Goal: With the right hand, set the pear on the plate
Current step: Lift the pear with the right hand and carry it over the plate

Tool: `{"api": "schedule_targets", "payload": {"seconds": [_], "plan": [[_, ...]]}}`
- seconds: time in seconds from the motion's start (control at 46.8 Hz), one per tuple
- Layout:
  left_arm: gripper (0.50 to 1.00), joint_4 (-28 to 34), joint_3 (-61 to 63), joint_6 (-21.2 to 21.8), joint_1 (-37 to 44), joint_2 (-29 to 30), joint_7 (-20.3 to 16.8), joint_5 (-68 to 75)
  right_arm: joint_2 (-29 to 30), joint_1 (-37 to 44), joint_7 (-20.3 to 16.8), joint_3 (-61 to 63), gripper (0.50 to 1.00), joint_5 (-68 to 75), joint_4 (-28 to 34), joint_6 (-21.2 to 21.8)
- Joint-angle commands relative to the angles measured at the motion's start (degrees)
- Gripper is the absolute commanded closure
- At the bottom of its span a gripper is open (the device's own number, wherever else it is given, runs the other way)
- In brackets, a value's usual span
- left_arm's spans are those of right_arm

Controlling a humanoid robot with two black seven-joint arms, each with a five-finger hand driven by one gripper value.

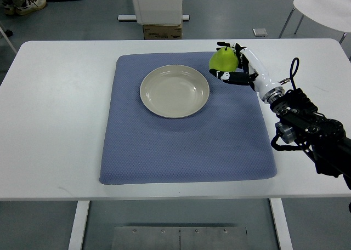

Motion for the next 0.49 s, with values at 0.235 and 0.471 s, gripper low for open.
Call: {"api": "schedule_targets", "payload": {"seconds": [0.235,0.471], "plan": [[0.500,0.0,0.0,0.0,0.0,0.0,0.0,0.0,4.6,5.0,-4.6,0.0,1.000,2.3,0.0,0.9],[0.500,0.0,0.0,0.0,0.0,0.0,0.0,0.0,6.1,6.2,-8.5,-0.1,1.000,2.4,0.0,4.0]]}}
